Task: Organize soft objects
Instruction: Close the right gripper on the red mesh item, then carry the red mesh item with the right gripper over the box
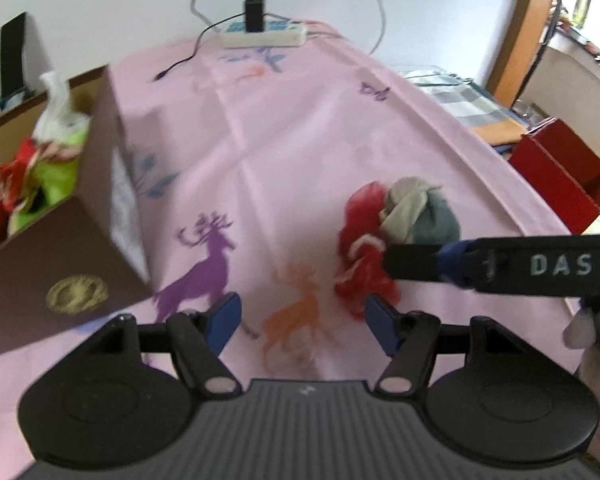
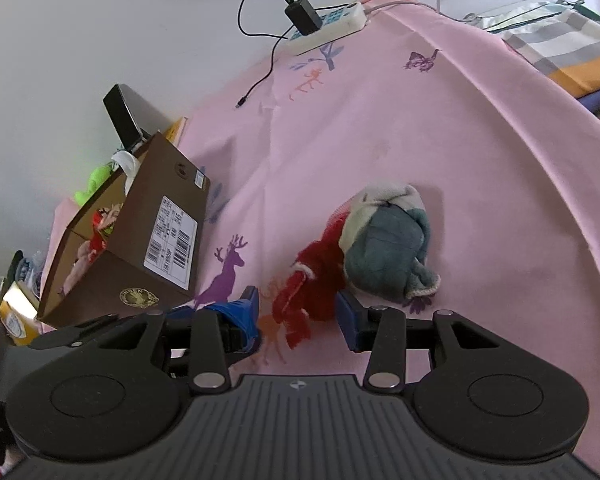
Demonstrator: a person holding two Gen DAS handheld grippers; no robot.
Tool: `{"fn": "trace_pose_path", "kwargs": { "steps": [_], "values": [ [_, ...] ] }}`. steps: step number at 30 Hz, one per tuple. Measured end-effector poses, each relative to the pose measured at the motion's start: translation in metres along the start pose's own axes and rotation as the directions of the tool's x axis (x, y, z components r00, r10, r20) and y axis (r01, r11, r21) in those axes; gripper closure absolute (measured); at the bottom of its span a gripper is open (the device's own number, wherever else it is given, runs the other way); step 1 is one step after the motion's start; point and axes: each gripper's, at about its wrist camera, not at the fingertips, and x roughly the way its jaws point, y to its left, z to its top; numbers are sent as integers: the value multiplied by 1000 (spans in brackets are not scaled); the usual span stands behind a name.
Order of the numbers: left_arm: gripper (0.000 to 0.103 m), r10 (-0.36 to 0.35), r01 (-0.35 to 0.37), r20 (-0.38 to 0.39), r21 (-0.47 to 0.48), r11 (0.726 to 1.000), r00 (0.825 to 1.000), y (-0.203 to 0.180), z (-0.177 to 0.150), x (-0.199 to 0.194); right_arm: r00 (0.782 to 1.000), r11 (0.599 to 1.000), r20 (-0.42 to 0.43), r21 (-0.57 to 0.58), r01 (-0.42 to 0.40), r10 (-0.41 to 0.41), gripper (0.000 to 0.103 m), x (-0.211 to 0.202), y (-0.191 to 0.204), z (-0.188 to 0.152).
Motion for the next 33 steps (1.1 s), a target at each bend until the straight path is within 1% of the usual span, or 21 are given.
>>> {"fn": "trace_pose_path", "kwargs": {
  "steps": [4,7,9,11,14,16,20,23,28,33],
  "values": [
    [38,-51,50,29,44,998,998,-7,5,7,1000,1000,-27,20,2,-2,76,12,-5,5],
    [39,-85,82,31,79,993,996,-14,8,16,999,999,-49,40,4,-2,76,20,-8,8],
    [43,-96,94,20,100,991,995,-17,8,24,998,998,-61,62,-3,7,76,24,-11,9],
    [49,-97,96,3,112,989,995,-17,8,31,997,996,-71,84,-7,13,76,29,-12,11],
    [58,-106,106,-10,107,989,994,-15,10,40,996,995,-87,104,-5,14,76,36,-13,12],
    [60,-110,111,-15,105,988,994,-13,12,44,996,993,-93,119,-3,14,76,39,-13,13],
    [72,-134,136,-20,114,984,991,-11,14,49,994,989,-105,148,1,14,76,45,-14,13],
    [74,-134,135,-16,132,982,991,-11,13,50,994,986,-108,167,5,13,78,48,-15,14],
    [80,-152,152,-14,136,979,988,-7,12,48,995,992,-99,128,7,6,83,47,-8,14],
    [82,-145,141,15,149,979,989,0,9,34,997,997,-74,70,-19,24,86,41,10,11]
  ]
}}
